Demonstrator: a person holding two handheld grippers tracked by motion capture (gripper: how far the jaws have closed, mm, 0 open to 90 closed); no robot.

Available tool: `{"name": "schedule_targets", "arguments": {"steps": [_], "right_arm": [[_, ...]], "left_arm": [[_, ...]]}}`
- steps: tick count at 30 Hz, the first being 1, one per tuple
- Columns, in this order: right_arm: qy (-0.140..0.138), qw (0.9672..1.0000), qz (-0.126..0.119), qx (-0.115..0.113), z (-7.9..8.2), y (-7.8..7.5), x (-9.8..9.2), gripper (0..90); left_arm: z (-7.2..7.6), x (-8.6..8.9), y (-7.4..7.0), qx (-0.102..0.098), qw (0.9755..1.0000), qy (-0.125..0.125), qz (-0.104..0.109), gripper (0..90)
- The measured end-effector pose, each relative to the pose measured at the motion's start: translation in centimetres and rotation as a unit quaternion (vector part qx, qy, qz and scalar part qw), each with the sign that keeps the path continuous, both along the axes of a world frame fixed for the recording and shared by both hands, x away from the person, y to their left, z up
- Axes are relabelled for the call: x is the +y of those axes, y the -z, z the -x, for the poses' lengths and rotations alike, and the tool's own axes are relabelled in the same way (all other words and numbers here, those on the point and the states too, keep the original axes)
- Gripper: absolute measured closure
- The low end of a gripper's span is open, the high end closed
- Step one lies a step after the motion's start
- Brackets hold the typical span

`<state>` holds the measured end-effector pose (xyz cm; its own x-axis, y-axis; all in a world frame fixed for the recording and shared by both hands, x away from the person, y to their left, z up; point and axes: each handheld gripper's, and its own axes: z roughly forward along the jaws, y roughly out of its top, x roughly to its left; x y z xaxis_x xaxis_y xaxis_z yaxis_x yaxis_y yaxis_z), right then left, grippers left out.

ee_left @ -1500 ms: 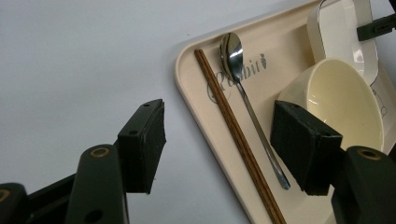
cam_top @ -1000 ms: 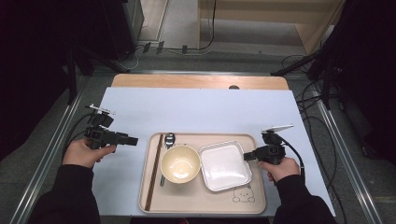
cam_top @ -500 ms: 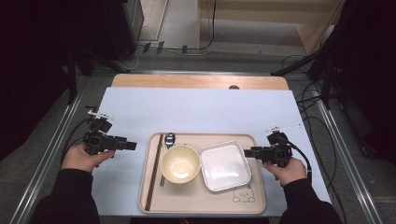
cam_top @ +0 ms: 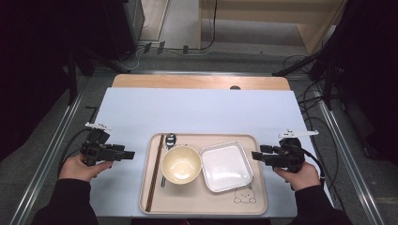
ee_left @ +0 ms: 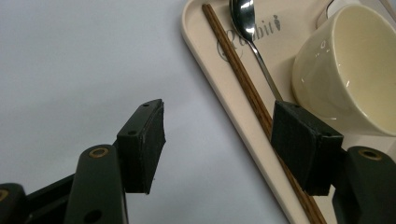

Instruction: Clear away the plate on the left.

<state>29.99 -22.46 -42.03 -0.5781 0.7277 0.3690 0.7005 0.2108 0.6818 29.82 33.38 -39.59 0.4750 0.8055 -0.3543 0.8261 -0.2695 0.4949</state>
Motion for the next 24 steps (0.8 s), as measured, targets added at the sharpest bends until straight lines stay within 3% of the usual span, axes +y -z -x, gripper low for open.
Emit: {"name": "schedule_targets", "arguments": {"steps": [8,14,24], "right_arm": [[-0.012,0.9993,-0.007,-0.036,0.9,0.0,-0.5,41.2],[-0.013,0.9989,-0.013,-0.044,1.1,0.1,-0.7,40.8],[-0.017,0.9987,-0.011,-0.047,1.2,0.3,-0.6,40.5]], "left_arm": [[1.3,0.4,1.0,-0.004,1.0,-0.004,-0.004,35.9],[1.8,0.6,1.3,-0.013,0.9999,-0.009,-0.003,35.9],[2.2,1.0,2.0,-0.005,0.9999,-0.009,0.0,35.7]]}}
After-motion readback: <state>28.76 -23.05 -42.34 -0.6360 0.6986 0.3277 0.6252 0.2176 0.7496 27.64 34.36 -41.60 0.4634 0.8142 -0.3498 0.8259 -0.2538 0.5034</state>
